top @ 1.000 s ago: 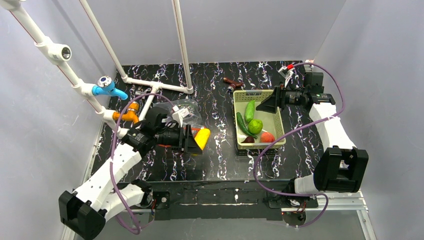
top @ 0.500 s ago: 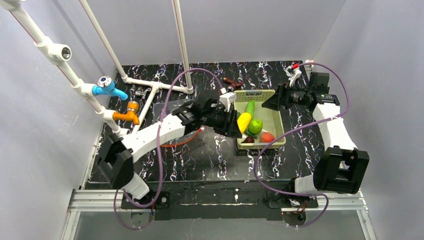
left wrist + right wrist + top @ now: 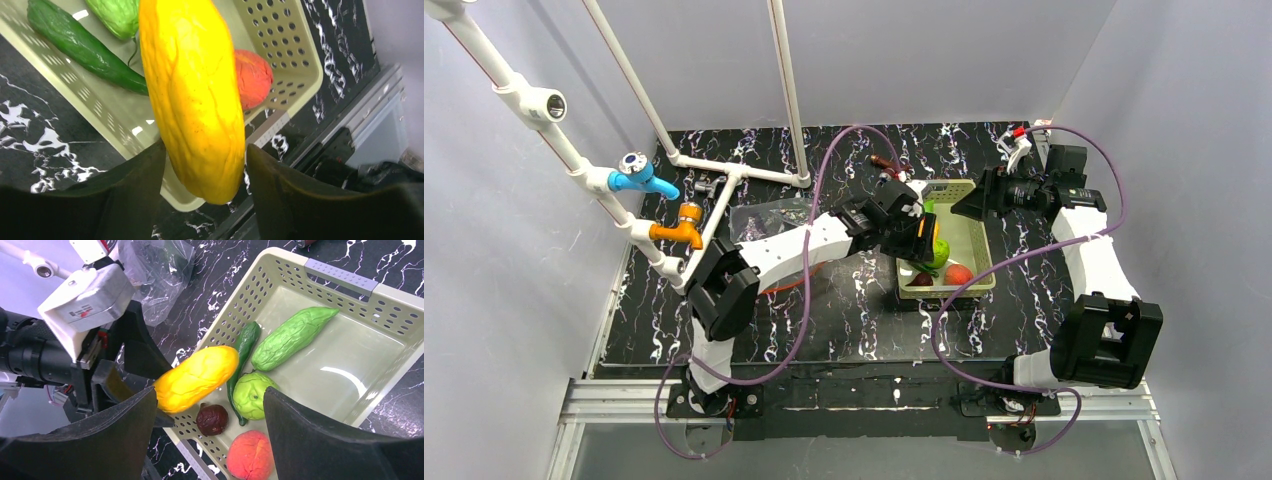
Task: Open the zip-top bag and remove the fake food
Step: Place the fake fruit in the bin.
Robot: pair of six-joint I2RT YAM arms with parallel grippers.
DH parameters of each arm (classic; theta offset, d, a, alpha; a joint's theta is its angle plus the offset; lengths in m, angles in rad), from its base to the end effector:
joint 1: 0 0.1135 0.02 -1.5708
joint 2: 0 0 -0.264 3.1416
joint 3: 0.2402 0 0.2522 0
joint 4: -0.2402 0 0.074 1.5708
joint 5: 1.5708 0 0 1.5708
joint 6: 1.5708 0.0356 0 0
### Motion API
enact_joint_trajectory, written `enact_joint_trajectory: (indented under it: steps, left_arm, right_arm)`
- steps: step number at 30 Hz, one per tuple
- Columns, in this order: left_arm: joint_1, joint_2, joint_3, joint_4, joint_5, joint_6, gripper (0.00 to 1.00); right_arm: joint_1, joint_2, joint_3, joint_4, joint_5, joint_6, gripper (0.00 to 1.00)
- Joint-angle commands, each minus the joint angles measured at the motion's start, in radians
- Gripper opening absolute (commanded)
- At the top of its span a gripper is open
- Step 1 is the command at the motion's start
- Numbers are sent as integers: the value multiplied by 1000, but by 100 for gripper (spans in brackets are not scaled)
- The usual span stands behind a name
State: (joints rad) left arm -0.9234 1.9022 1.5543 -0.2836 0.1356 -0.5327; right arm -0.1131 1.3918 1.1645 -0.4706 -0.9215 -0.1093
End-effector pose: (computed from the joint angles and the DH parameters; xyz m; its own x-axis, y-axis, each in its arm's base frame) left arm 0.2644 -0.3577 0.2715 -0.7415 0.1464 -0.6548 0.5567 0.6789 -0.4787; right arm 0.2997 -0.0055 0.3152 -0.5760 -0.0009 -0.8175 -0.6046 0.6736 0.4252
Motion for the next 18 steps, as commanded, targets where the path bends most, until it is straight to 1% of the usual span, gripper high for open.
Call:
enact_joint_trajectory:
  steps: [1, 4, 5, 6, 7, 8, 11, 12, 18]
  left_arm:
    - [-3, 17, 64, -57, -71, -10, 69]
    - [-3, 9, 58, -34, -75, 1, 81]
    - [-3, 2, 51, -26, -75, 7, 83]
    - [-3, -8, 43, -17, -80, 13, 88]
    - [-3, -22, 32, -5, -83, 18, 90]
    - [-3, -37, 20, 3, -89, 27, 97]
    - [-5, -97, -25, 27, -120, 67, 98]
    - [-5, -132, -44, 33, -160, 81, 98]
    - [-5, -323, -207, 84, -278, 172, 98]
  right_arm:
    - [-6, -24, 20, 13, -8, -14, 84]
    - [-7, -24, 21, 12, -8, -14, 84]
    - [-7, -23, 20, 12, -8, -14, 84]
    - [-7, -23, 20, 11, -8, -14, 84]
    - [-8, -22, 21, 10, 105, -14, 84]
    - [-8, -22, 21, 9, 2, -14, 84]
    - [-9, -22, 21, 9, -16, -14, 84]
    - [-9, -23, 21, 9, -17, -14, 84]
    - [-9, -21, 20, 8, -31, -14, 84]
